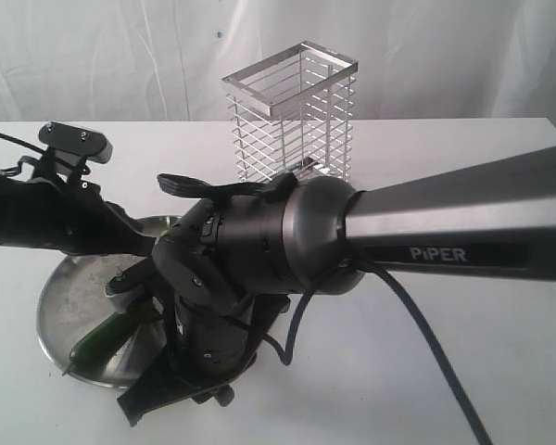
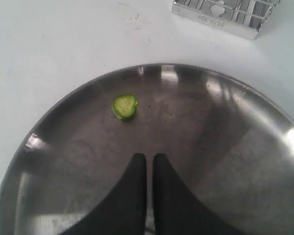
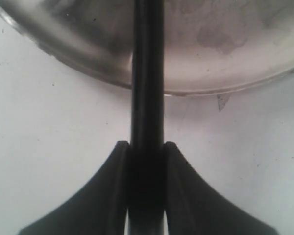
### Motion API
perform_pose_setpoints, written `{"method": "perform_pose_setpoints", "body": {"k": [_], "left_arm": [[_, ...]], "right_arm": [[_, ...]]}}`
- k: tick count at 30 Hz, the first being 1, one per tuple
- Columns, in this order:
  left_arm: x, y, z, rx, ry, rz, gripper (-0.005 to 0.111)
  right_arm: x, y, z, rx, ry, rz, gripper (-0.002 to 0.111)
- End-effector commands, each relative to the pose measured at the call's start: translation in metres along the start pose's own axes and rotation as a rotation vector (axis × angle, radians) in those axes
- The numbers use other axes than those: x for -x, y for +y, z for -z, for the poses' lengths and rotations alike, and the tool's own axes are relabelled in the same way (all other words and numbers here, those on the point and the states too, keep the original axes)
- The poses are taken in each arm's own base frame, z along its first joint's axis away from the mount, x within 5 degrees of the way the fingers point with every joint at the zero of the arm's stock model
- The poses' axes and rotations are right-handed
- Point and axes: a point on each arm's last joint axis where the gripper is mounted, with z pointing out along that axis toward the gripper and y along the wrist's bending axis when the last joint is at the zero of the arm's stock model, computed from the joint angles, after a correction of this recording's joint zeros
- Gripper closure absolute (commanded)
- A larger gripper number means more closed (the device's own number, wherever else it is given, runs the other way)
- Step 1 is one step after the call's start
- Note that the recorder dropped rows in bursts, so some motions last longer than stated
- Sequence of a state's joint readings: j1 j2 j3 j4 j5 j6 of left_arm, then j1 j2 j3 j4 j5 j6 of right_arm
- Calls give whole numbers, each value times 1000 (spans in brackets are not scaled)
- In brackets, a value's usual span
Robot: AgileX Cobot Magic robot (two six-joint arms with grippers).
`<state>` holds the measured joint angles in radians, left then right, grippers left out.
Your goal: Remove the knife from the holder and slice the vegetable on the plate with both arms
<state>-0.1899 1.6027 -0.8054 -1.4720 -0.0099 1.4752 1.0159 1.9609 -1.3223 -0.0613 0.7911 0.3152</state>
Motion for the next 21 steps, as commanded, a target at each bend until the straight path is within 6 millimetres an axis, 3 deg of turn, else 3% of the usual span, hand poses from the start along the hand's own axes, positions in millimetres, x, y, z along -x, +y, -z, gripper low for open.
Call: {"method": "perform_pose_setpoints", "body": {"k": [1,4,6,10,12,15,18,21], "left_arm": [[-14,7,4,93,35,17,107],[-12,6,13,84,13,-31,107],[-2,-1,29,-20,-58,-84,107],[5,17,60,34,-134,-90,107],[4,18,68,-84,-146,-43,107],[-3,14,72,-233,-15,-39,107],[-9,22,76,-184,222,-65,107],[-4,21,79,-198,249,-51,107]], "right_arm": [[1,1,2,4,-8,-5,108],[1,1,2,4,-8,-5,108],[1,1,2,4,-8,-5,108],[1,1,2,4,-8,-4,108],[1,1,2,4,-8,0,108],[1,1,2,6,-14,7,108],[2,1,2,10,-25,25,108],[3,1,2,11,-31,41,108]]}}
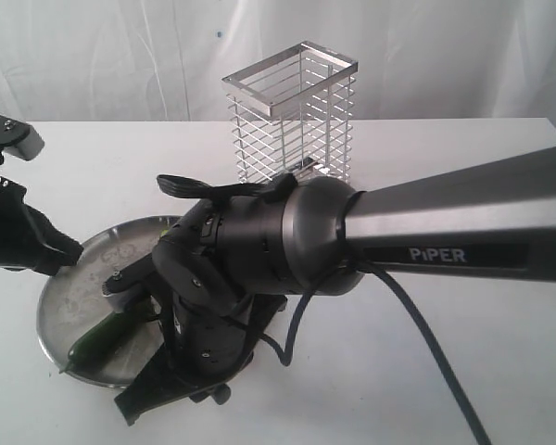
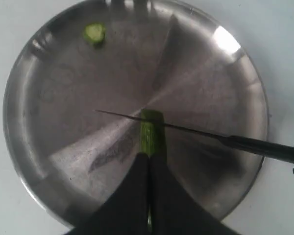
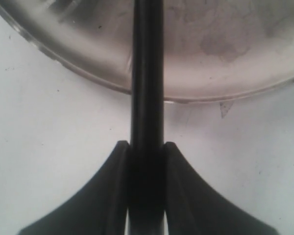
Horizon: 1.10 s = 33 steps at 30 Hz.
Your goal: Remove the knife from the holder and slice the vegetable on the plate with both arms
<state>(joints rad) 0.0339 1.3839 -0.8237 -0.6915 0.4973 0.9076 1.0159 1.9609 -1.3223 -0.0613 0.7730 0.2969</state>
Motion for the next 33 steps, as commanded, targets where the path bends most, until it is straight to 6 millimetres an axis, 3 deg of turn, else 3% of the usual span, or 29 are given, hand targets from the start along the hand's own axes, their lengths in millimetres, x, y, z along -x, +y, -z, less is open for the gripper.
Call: {"method": "perform_pose_setpoints", "body": {"k": [1,13,26,33], "left_arm": [[1,-1,4,-23,57,36,107],[-5,15,-35,-47,79,180,107],[-1,15,-38,-46,35,237,107],[4,7,-42,-47,29,188,107]], "right_arm": [[2,1,2,7,-16,22,108],[2,1,2,9,-25,23,108],[3,0,2,-3,-31,-33,108],[-1,-1,-9,-20,24,-13,108]]}}
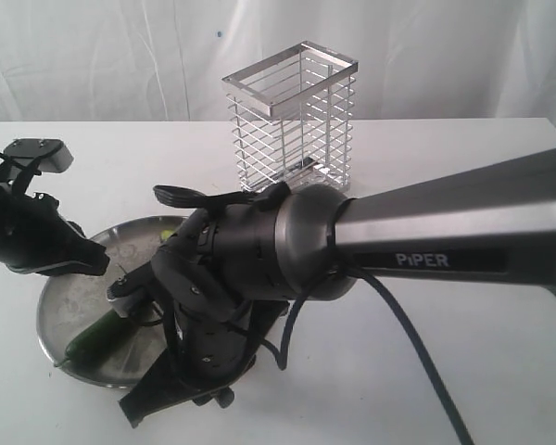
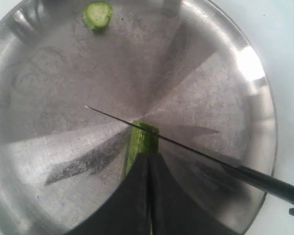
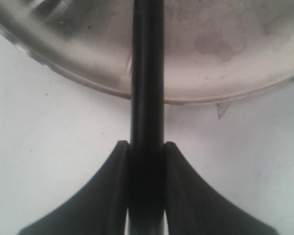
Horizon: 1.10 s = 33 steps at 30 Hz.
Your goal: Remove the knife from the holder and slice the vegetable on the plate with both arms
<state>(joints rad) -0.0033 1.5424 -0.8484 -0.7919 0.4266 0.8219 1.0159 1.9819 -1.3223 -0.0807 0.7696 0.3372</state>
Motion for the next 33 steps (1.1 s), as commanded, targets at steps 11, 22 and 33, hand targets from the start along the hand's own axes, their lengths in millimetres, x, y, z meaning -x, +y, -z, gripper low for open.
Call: {"method": "perform_pose_setpoints", "body": {"k": [11,22,33], "left_arm": [[5,3,-3,38,-46,14,107],[7,3,-22,-64,-89,13,107],[8,4,-26,-77,-105,5,107]], "right_arm": [[0,0,-1,-6,10,23,108],[0,0,-1,-6,10,28,108],[0,0,-1,-6,10,23,108]]}}
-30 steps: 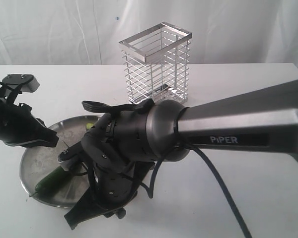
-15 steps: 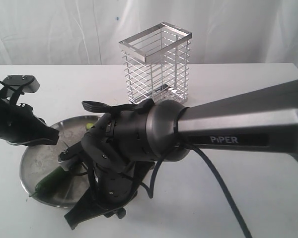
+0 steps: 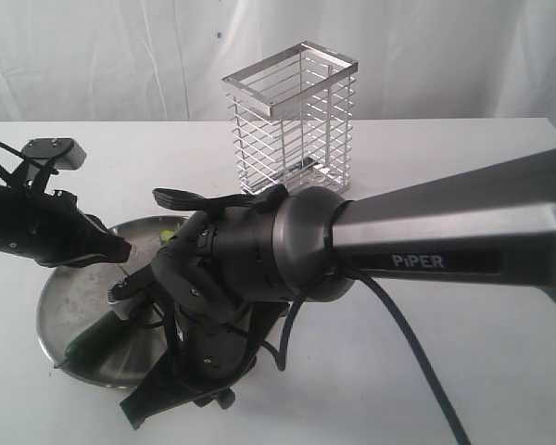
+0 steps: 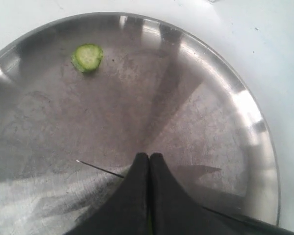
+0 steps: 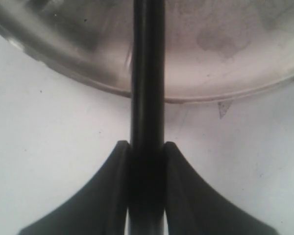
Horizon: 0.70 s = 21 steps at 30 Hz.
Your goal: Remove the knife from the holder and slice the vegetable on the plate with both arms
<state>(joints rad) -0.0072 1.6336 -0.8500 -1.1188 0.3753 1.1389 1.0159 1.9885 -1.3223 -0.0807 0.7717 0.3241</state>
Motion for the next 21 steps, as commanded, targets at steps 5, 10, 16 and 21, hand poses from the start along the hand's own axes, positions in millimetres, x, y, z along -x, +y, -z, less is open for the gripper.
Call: {"method": "perform_pose_setpoints", "body": {"k": [5,10,16,21], "left_arm": [[-8,3,-16,-52,47,24,107],[-22,16,-38,-28,98,54,107],[-38,25,-57,-31,173,94,107],[-26,20,-49,-44,129,78,107]], "right_arm": [[0,0,2,-3,2,9,108],[0,0,2,-5,8,9,108],[-2,-1,2,-11,25,12,108],[-3,-1,2,-13,30,16,108]]}}
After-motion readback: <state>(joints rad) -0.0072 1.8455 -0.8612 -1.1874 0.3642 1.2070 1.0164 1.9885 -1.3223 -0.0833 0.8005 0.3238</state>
